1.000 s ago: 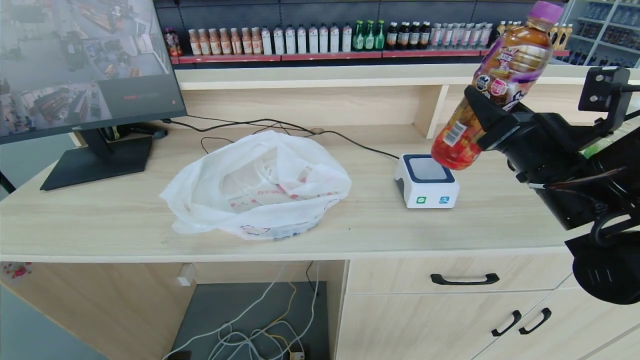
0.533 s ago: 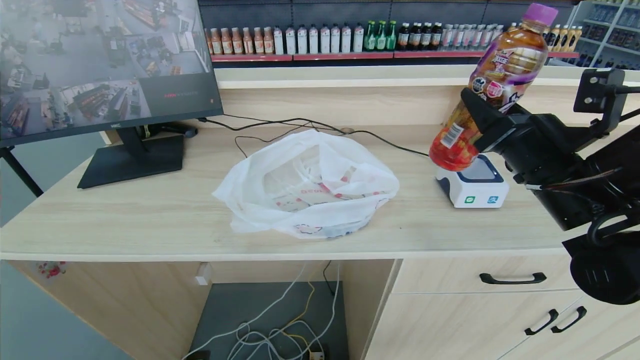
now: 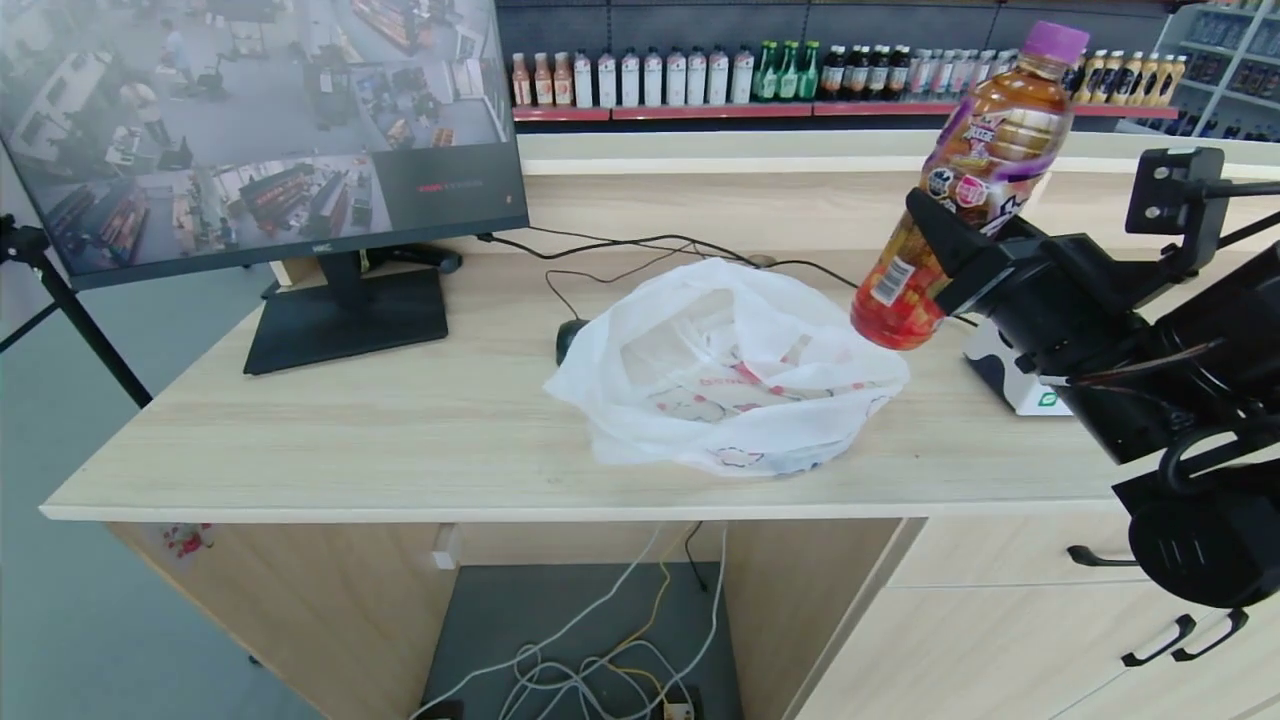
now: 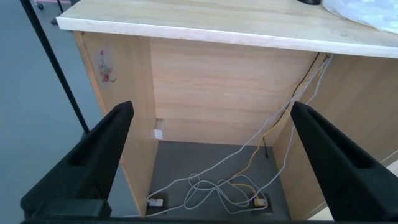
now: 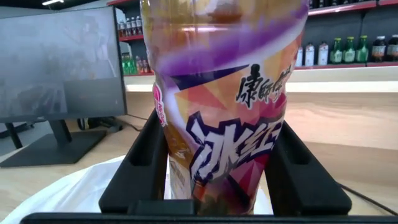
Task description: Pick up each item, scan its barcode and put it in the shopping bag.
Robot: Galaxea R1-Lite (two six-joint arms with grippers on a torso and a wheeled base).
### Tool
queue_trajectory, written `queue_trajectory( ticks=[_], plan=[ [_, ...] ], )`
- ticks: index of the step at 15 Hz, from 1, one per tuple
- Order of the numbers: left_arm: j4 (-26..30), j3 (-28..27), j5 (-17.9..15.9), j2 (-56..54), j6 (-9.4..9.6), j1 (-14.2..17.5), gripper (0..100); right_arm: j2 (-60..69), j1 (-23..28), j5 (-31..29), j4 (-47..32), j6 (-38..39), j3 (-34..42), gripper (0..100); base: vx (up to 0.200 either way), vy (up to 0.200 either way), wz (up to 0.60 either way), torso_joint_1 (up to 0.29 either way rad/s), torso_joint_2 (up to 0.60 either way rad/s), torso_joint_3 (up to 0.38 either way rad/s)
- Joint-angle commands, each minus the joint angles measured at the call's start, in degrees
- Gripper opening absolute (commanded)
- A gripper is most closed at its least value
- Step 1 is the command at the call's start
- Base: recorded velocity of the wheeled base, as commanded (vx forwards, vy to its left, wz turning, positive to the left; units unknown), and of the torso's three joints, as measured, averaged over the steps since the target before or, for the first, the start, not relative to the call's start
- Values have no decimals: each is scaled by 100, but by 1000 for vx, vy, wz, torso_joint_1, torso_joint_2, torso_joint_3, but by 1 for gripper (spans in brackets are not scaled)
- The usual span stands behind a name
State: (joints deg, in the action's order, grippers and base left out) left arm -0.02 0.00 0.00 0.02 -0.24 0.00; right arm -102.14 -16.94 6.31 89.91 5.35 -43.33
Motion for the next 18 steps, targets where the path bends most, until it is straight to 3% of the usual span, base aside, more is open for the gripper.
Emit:
queue_trajectory(
  ticks=[1,4,7,9,14,18],
  plan=[
    [2,0,0,-2,-2,0,100,-25,-11,1,9,1,17,0,0,0,0,0,0,0],
    [2,0,0,-2,-2,0,100,125,-63,28,9,-34,87,0,0,0,0,0,0,0],
    [2,0,0,-2,-11,0,100,186,-415,687,9,-535,246,0,0,0,0,0,0,0],
    [2,0,0,-2,-2,0,100,-34,-766,564,9,-632,158,0,0,0,0,0,0,0],
    [2,0,0,-2,-11,0,100,-1097,-1347,-95,-87,-764,-1178,0,0,0,0,0,0,0],
    [2,0,0,-2,-11,0,100,-1326,-1426,-130,-1160,-764,-1916,0,0,0,0,0,0,0]
  ],
)
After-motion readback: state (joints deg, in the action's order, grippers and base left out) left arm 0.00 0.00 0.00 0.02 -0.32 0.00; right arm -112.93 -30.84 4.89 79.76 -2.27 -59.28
